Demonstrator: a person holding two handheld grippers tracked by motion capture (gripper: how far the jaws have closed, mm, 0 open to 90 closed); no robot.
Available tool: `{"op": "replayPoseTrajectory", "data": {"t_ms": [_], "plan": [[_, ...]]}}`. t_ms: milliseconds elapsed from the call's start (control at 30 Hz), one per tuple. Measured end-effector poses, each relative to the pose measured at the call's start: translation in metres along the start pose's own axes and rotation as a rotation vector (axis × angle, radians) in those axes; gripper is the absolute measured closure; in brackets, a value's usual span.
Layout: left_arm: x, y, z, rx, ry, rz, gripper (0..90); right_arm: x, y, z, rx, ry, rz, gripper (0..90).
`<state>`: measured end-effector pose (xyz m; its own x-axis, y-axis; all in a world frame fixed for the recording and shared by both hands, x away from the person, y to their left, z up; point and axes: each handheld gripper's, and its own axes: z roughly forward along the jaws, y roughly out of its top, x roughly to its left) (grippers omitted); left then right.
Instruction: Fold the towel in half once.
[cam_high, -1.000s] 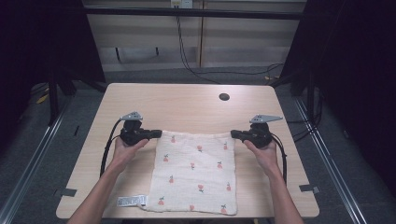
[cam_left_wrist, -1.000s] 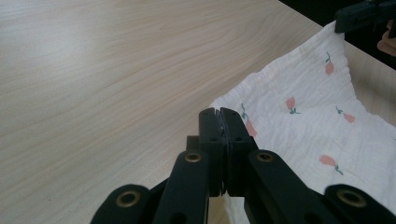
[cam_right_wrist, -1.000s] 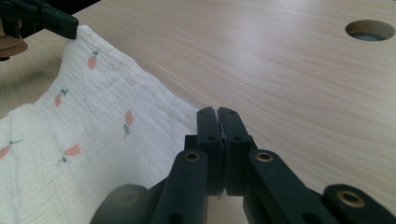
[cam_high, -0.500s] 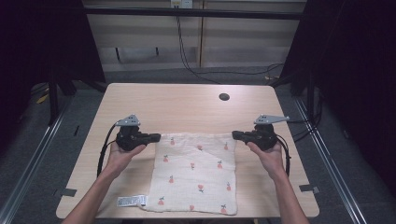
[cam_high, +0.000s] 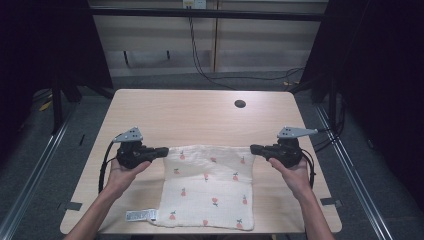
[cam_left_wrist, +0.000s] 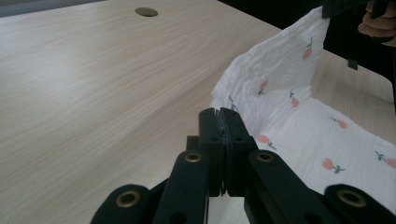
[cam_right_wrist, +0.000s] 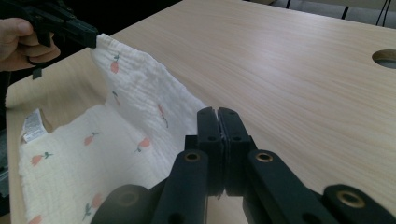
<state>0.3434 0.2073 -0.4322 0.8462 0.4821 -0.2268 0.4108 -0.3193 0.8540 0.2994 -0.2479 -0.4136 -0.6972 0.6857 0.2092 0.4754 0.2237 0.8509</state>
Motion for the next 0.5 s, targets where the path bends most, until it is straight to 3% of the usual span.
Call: {"op": "replayPoseTrajectory", "data": {"t_ms": [133, 267, 400, 500], "plan": [[-0.006, -0.003, -0.006, -0.025, -0.019, -0.011, 88.9, 0.006, -0.002, -0.004, 0.001, 0.007, -0.006, 88.5], [-0.01, -0.006, -0.011, -0.008, -0.015, -0.009, 88.9, 0.015, -0.005, -0.009, 0.011, 0.013, -0.019, 88.4], [-0.017, -0.01, -0.016, 0.028, -0.014, 0.009, 88.9, 0.023, -0.008, -0.015, 0.0, -0.011, -0.02, 88.6], [-0.018, -0.012, -0.019, 0.026, -0.014, 0.007, 88.9, 0.028, -0.01, -0.018, 0.01, -0.007, -0.023, 88.6]]}}
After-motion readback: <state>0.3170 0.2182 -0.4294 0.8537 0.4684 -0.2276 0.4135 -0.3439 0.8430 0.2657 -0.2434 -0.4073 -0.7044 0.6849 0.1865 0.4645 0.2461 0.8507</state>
